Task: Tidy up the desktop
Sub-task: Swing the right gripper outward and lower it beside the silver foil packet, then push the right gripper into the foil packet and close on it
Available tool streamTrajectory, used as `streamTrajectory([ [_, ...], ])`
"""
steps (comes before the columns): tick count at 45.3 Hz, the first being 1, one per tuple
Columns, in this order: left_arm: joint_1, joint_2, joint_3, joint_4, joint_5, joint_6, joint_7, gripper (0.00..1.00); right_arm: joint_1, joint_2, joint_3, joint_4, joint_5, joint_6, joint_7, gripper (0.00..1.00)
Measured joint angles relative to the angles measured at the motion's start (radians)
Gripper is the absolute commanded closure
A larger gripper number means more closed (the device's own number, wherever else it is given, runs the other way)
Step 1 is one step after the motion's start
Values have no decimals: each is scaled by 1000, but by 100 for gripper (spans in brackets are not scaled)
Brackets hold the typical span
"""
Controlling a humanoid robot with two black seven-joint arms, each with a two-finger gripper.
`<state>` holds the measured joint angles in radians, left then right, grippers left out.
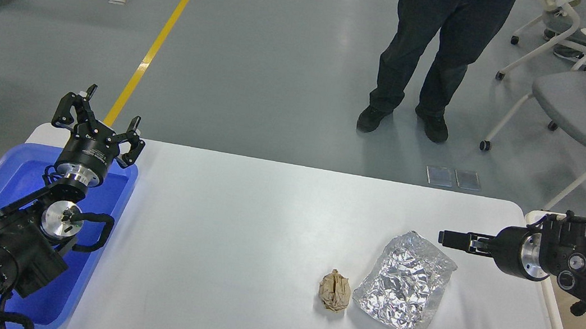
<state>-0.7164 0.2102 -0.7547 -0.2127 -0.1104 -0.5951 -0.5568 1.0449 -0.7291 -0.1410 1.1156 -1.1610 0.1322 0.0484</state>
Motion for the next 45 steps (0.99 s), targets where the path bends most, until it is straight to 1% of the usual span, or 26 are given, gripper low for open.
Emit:
streamTrajectory([
  [28, 0, 0, 0, 0, 0, 0, 0, 0, -101, 23, -18, -23, -12, -15, 2, 0],
  [45, 0, 0, 0, 0, 0, 0, 0, 0, -161, 100, -1, -90, -10, -24, 1, 0],
])
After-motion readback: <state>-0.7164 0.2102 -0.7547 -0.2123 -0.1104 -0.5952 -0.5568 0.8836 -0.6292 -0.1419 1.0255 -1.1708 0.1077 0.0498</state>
